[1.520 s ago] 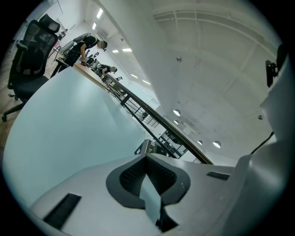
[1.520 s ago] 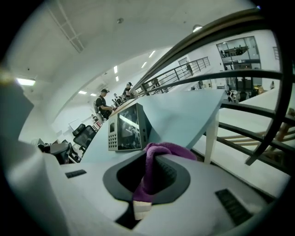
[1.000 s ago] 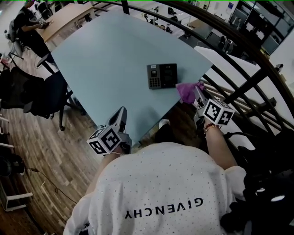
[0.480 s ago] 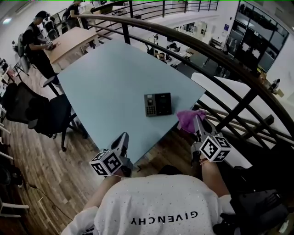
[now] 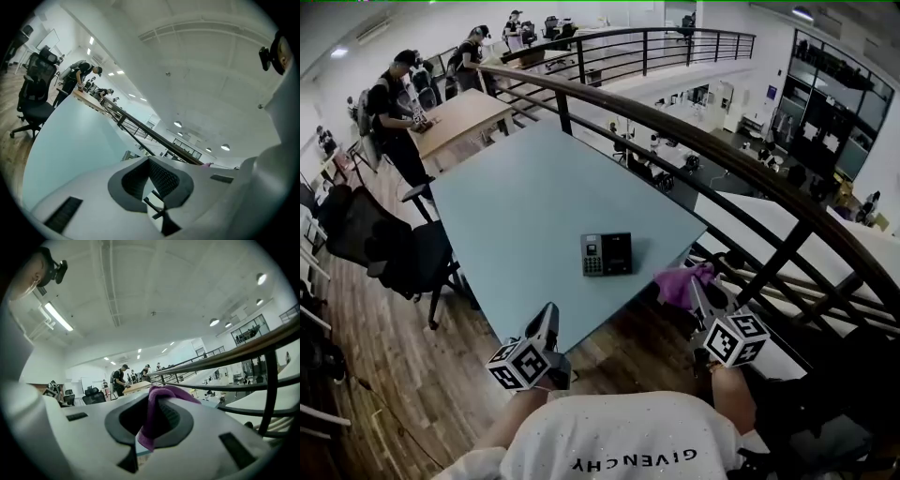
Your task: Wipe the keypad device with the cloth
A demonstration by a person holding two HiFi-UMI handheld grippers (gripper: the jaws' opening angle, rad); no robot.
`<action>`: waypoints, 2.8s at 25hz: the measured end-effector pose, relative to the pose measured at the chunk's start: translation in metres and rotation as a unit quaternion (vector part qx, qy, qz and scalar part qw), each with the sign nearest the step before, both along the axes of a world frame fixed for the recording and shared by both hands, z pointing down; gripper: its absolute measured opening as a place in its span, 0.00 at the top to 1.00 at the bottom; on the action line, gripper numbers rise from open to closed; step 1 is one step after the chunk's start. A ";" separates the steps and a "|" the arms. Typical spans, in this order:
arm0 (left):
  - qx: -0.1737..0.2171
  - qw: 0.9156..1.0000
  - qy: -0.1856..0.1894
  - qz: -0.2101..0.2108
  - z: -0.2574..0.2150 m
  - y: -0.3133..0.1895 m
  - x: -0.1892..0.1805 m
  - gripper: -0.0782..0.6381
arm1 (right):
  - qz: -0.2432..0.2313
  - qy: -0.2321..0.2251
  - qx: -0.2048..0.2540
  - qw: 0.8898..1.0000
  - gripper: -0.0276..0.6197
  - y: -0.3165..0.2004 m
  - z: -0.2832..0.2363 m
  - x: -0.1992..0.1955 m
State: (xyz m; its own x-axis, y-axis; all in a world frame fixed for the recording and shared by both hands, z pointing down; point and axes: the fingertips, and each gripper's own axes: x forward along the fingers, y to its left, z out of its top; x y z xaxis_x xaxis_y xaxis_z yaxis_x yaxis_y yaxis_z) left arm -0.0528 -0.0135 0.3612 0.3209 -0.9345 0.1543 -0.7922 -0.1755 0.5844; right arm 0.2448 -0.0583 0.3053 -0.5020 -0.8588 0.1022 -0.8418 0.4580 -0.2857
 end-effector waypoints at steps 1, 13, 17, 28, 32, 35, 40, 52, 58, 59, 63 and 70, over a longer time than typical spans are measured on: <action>0.000 1.000 0.008 0.001 0.001 0.004 0.007 0.89 | -0.007 0.013 -0.001 1.000 0.92 0.005 0.003 0.002; -0.032 0.999 0.014 0.016 0.026 0.071 0.063 0.89 | -0.048 0.032 -0.044 0.997 0.92 0.063 0.051 0.022; -0.025 1.000 0.010 -0.002 0.026 0.090 0.053 0.89 | -0.071 0.025 -0.046 0.996 0.92 0.074 0.054 0.012; 0.007 0.998 0.052 -0.022 0.022 0.056 0.031 0.89 | -0.112 0.043 -0.031 0.992 0.92 0.025 0.039 -0.024; 0.010 0.999 0.043 -0.014 0.019 0.013 0.021 0.89 | -0.104 0.053 -0.029 0.993 0.92 -0.016 0.037 -0.031; 0.017 0.999 0.048 -0.010 0.015 -0.023 0.010 0.89 | -0.100 0.066 -0.036 0.992 0.92 -0.054 0.041 -0.041; 0.023 0.998 0.050 -0.004 0.012 -0.083 -0.010 0.89 | -0.090 0.096 -0.061 0.989 0.92 -0.124 0.062 -0.058; 0.007 0.998 0.066 0.008 0.018 -0.171 -0.054 0.89 | -0.007 0.093 -0.134 0.987 0.92 -0.229 0.116 -0.076; -0.010 0.997 0.080 -0.005 0.032 -0.179 -0.072 0.89 | -0.013 0.084 -0.168 0.982 0.92 -0.238 0.131 -0.093; -0.014 0.997 0.082 -0.007 0.036 -0.179 -0.072 0.89 | -0.016 0.087 -0.170 0.982 0.92 -0.237 0.133 -0.094; -0.021 0.995 0.093 -0.016 0.049 -0.186 -0.080 0.89 | -0.020 0.094 -0.183 0.978 0.92 -0.239 0.149 -0.101; -0.031 0.995 0.095 -0.012 0.063 -0.192 -0.084 0.89 | -0.028 0.067 -0.220 0.973 0.92 -0.227 0.168 -0.106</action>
